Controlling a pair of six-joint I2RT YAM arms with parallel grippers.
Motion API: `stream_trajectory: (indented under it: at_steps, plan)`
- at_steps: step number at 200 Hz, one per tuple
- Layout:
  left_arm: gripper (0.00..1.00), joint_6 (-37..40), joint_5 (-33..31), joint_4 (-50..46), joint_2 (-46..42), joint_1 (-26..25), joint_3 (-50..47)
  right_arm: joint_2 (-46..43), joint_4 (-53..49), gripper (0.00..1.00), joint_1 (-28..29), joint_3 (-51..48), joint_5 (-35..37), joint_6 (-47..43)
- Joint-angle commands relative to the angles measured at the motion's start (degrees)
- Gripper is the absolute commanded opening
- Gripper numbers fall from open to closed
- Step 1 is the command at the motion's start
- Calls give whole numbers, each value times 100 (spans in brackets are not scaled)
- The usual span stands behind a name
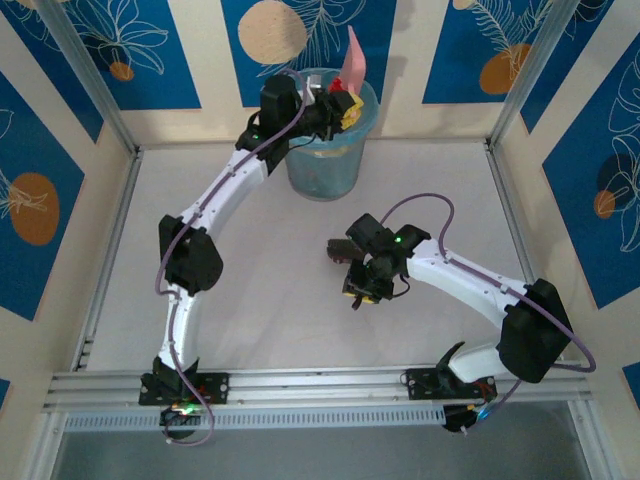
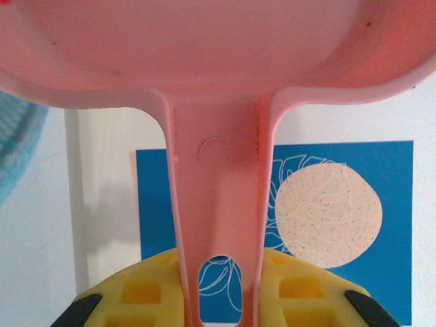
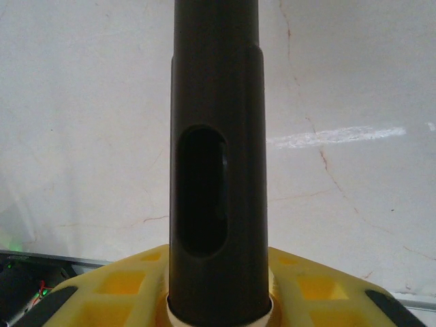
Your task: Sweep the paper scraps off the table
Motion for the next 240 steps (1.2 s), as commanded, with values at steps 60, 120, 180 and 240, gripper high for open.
stream_trajectory:
  at_steps: [60,120,180,240]
  plan:
    - [0,-1158,-326,2132,-155,84,-581,-159,-145,0,129,-4,142,94]
    - [0,-1063,-255,2206,-330,86,-789,-130,-130,0,165,-5,132,99]
    - [0,434,14,684,-1085,113,-1079,-367,98,0,264,-94,325,70]
    - [0,3172,-609,-2097,-2487,201,-1594,-644,1222,0,917,-70,786,-705]
